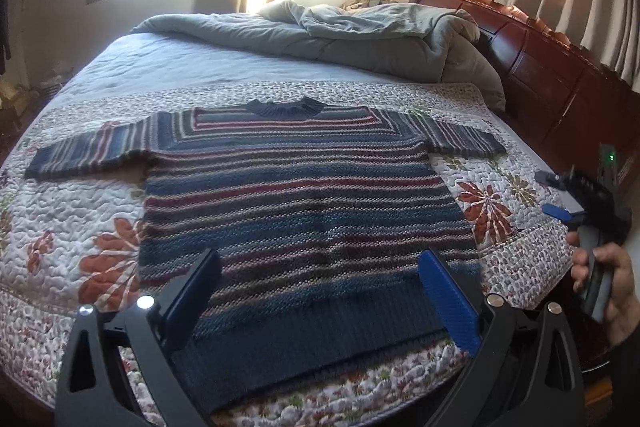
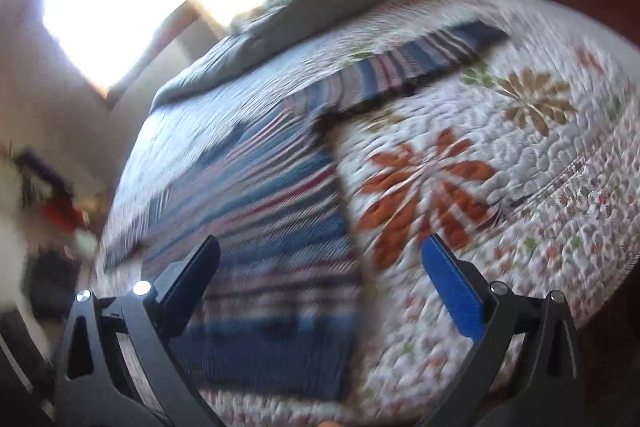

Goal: Fold small clothes
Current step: 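Reach the right tool to a sleeve cuff and close on it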

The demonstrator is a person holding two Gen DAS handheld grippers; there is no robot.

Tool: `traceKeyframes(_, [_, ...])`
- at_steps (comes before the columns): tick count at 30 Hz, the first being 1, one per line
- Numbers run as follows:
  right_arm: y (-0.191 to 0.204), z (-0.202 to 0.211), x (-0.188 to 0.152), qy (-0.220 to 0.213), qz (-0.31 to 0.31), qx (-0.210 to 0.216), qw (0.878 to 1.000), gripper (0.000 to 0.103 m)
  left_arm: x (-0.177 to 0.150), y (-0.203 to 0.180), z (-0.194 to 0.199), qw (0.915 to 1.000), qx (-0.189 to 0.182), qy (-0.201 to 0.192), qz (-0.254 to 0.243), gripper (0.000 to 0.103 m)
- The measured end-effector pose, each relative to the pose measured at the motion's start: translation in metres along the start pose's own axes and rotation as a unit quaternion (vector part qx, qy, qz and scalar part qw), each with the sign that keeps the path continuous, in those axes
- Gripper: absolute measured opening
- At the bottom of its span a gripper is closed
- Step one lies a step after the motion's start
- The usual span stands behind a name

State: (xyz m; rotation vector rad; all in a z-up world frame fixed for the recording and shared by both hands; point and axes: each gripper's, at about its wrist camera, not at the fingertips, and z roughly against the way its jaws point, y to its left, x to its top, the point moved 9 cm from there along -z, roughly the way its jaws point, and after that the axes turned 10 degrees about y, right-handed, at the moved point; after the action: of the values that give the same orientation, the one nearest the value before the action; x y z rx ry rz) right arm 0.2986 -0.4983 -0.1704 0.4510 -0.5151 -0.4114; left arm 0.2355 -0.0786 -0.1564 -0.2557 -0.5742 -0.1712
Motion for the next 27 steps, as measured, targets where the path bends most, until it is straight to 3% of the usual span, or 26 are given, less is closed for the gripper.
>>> traceKeyframes(2, [-0.040,-0.015,0.035,0.003,-0.055,0.029,0.998,0.085,0.002,-0.004,-0.018,0.9997,-0.022,0.006,0.002,0.099])
traceKeyframes(3, [-0.058,-0.024,0.054,0.008,-0.080,0.052,0.995,0.059,0.001,-0.006,-0.027,0.9994,-0.033,0.010,0.002,0.099])
traceKeyframes(4, [-0.076,-0.034,0.073,0.014,-0.109,0.069,0.991,0.047,0.000,-0.010,-0.040,0.9989,-0.043,0.017,0.000,0.099])
traceKeyframes(8, [-0.135,-0.057,0.146,-0.020,-0.190,0.083,0.978,0.047,-0.004,-0.018,-0.079,0.9978,-0.056,0.035,-0.006,0.099])
traceKeyframes(10, [-0.161,-0.070,0.178,-0.033,-0.222,0.097,0.970,0.053,-0.002,-0.019,-0.097,0.9972,-0.062,0.041,-0.003,0.099])
traceKeyframes(15, [-0.198,-0.107,0.223,-0.034,-0.262,0.099,0.959,0.053,0.014,-0.020,-0.129,0.9966,-0.070,0.042,-0.003,0.099])
traceKeyframes(20, [-0.223,-0.131,0.252,-0.038,-0.275,0.076,0.958,0.052,0.031,-0.020,-0.155,0.9954,-0.083,0.048,-0.001,0.099])
traceKeyframes(27, [-0.222,-0.147,0.286,-0.048,-0.255,0.061,0.964,0.061,0.038,-0.012,-0.177,0.9918,-0.116,0.050,0.017,0.099])
